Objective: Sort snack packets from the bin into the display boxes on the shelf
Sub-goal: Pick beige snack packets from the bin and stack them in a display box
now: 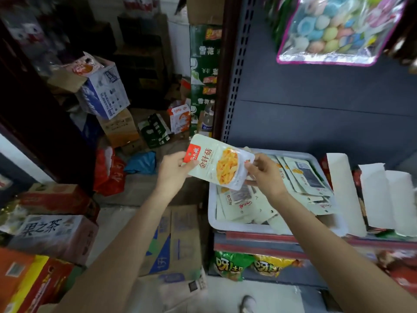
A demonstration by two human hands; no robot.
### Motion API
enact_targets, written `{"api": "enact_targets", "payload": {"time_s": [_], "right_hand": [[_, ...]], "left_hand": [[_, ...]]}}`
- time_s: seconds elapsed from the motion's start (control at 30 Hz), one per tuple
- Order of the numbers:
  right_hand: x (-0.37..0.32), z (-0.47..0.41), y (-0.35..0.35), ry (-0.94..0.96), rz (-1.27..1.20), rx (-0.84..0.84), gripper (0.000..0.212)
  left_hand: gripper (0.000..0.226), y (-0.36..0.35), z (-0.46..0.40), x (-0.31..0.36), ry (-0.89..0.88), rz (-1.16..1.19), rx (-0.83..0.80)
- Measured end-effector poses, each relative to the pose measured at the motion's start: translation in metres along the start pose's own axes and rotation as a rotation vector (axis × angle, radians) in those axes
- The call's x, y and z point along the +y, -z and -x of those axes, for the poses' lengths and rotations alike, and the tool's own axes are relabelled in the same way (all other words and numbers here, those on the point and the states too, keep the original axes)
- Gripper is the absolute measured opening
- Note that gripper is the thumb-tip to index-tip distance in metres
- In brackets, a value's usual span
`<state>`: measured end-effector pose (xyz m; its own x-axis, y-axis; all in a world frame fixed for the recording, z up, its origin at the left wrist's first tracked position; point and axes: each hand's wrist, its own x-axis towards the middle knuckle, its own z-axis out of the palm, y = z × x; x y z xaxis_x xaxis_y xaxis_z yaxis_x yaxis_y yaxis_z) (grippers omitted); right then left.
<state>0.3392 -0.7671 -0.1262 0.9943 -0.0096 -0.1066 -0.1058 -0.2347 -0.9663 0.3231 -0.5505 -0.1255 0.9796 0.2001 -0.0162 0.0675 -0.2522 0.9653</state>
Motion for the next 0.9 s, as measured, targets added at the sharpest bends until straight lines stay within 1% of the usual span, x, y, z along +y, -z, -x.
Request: {"api": "enact_targets", "payload": {"time_s": [0.07, 0.13, 0.17, 0.2, 0.3, 0.4, 0.53, 0.73, 0.83, 0.9], "right_hand": [[0.0, 0.005, 0.011, 0.066, 0.016, 0.07, 0.021], [0.003, 0.009, 0.027, 0.168, 0.16, 0.148, 0.036], [0.005, 0.01, 0.034, 0.207, 0.233, 0.167, 0.039], [0.007, 0.01, 0.038, 0.24, 0.293, 0.172, 0.038], [0.012, 0.007, 0.065, 0.319, 0.435, 0.18, 0.025], [0.014, 0.005, 0.101, 0.335, 0.447, 0.16, 0.013], [0.024, -0.007, 0.159, 0.331, 0.42, 0.107, 0.006], [0.035, -0.025, 0.228, 0.381, 0.429, 0.07, 0.011], [0.04, -0.03, 0.251, 0.396, 0.422, 0.046, 0.01], [0.046, -0.031, 0.266, 0.393, 0.413, 0.061, 0.009]], "left_hand": [[0.011, -0.01, -0.003, 0.01, -0.076, -0.061, -0.01], [0.013, -0.025, -0.004, 0.022, -0.164, -0.146, -0.028], [0.013, -0.033, -0.003, 0.027, -0.208, -0.204, -0.039], [0.015, -0.039, -0.002, 0.03, -0.249, -0.262, -0.049], [0.019, -0.073, 0.0, 0.046, -0.338, -0.344, -0.109], [0.019, -0.112, 0.004, 0.061, -0.372, -0.363, -0.138], [0.017, -0.166, 0.007, 0.079, -0.36, -0.373, -0.135], [0.016, -0.234, 0.01, 0.102, -0.388, -0.391, -0.091], [0.015, -0.255, 0.014, 0.112, -0.448, -0.411, -0.063], [0.013, -0.267, 0.018, 0.119, -0.49, -0.415, -0.054]]}}
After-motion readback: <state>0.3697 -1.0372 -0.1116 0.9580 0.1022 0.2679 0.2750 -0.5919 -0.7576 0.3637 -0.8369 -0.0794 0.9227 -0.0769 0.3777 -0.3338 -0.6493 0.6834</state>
